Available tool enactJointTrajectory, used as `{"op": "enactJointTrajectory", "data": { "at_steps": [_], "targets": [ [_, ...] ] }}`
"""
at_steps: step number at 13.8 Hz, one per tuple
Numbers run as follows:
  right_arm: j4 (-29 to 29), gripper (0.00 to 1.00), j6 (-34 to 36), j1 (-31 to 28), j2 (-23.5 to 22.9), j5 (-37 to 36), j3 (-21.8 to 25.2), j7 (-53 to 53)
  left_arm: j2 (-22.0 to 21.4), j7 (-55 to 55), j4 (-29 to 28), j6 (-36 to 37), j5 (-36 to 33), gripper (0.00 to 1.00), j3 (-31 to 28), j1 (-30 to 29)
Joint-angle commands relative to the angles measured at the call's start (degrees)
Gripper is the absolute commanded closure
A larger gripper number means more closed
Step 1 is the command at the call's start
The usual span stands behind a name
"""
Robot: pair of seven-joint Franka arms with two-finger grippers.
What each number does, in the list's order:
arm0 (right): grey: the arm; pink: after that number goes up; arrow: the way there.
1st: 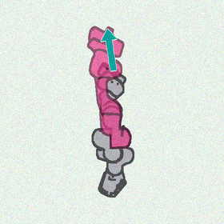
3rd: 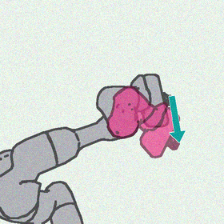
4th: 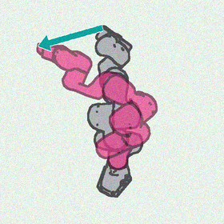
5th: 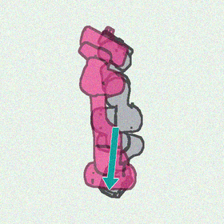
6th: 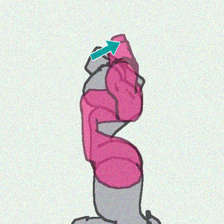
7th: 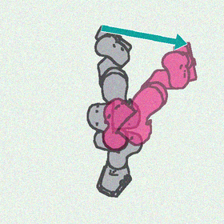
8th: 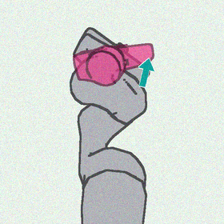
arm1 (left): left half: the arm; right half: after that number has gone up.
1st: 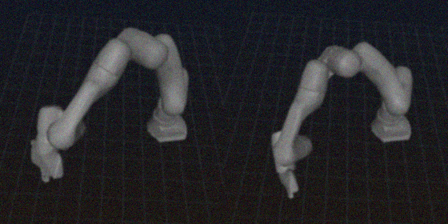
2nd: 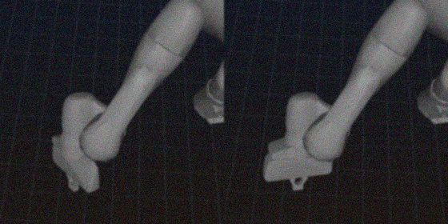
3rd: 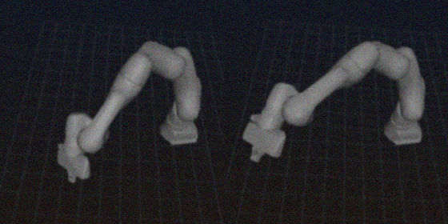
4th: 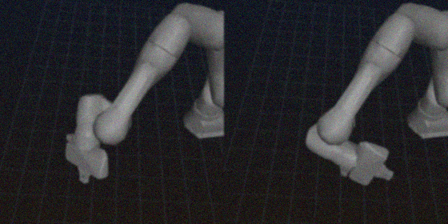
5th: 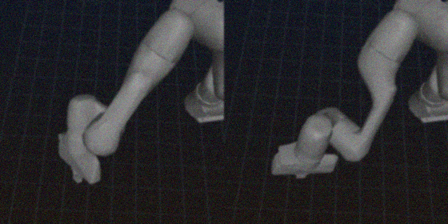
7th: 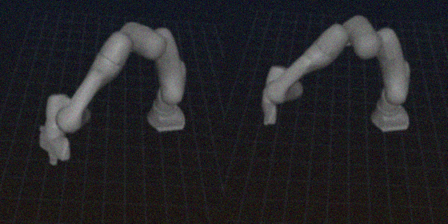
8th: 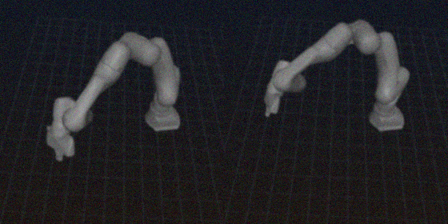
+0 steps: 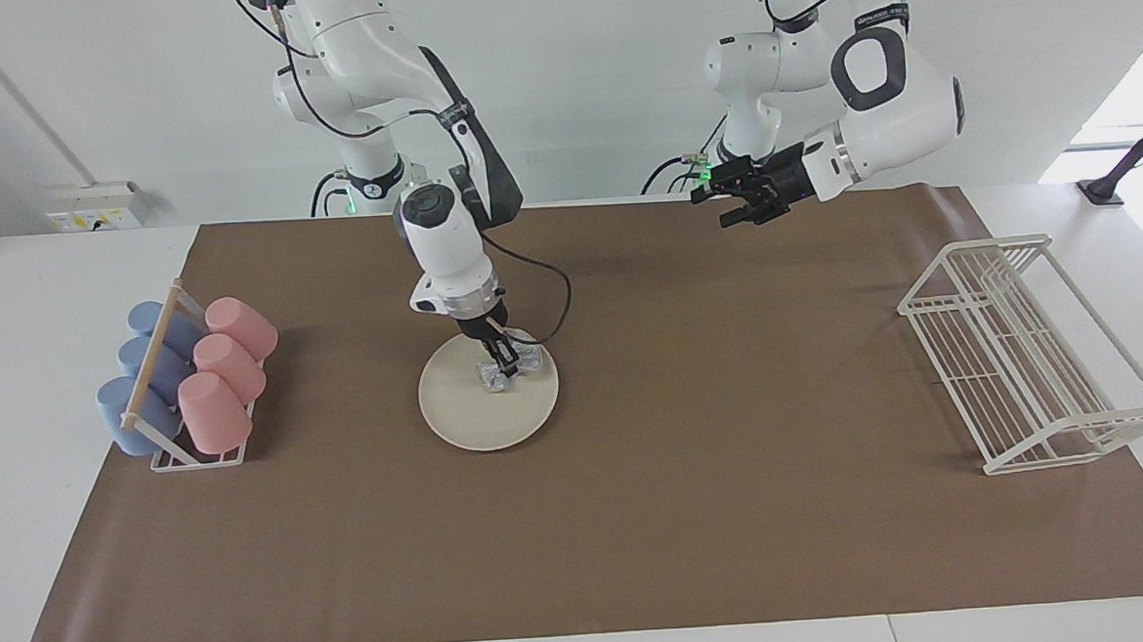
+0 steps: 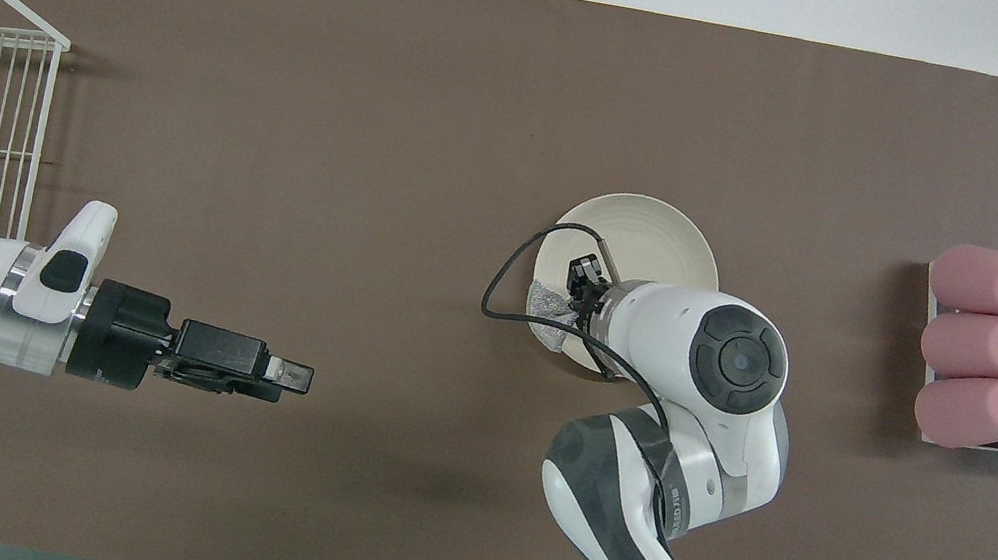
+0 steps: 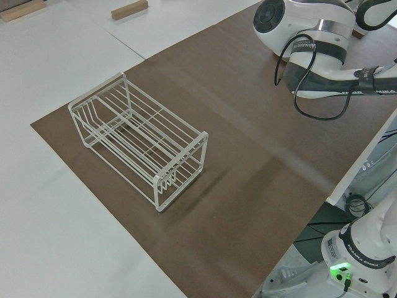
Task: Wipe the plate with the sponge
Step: 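Rub the sponge in circles over the white plate with the right gripper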
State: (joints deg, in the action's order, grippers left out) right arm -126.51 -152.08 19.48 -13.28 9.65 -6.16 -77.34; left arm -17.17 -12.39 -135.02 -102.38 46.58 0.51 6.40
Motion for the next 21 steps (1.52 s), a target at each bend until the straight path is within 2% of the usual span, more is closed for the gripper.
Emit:
{"op": "enactJointTrajectory", "data": {
  "at_steps": [1,4,5,8,12,15,18,21],
  "targets": [
    [-0.75,1.00,-2.26,-4.79,-2.54,-0.33,-0.70,8.49,-0.41,1.23,0.46,-5.17,-7.36,0.00,0.45,-0.42],
    [-0.75,1.00,-2.26,-9.71,-2.71,-0.33,-0.70,18.34,0.38,2.28,1.07,-7.30,-16.49,0.00,0.37,-0.42],
    [-0.75,1.00,-2.26,-10.42,-2.80,-0.25,-0.70,18.72,0.38,4.11,0.99,-8.09,-19.65,0.00,0.45,-0.42],
    [-1.72,1.00,-2.69,-8.42,-2.71,0.63,-0.78,16.80,0.55,7.91,1.16,-9.15,-28.02,0.00,0.63,0.19],
    [-1.72,1.00,-6.72,-0.96,-3.76,0.72,-0.79,5.22,0.55,9.49,1.16,-9.50,-28.30,0.00,0.54,-0.33],
    [-1.81,1.00,-8.67,0.21,-4.56,0.72,-0.79,1.58,0.55,9.58,1.16,-9.50,-28.30,0.00,0.54,-0.33],
    [-1.81,1.00,-8.59,-1.01,-4.65,0.72,-0.70,6.73,0.55,9.58,1.16,-9.59,-28.30,0.00,0.54,-0.33],
    [-1.81,1.00,-8.41,-6.02,-4.73,0.72,-0.70,15.88,0.55,9.58,1.16,-9.59,-28.30,0.00,0.54,-0.42]
  ]
}}
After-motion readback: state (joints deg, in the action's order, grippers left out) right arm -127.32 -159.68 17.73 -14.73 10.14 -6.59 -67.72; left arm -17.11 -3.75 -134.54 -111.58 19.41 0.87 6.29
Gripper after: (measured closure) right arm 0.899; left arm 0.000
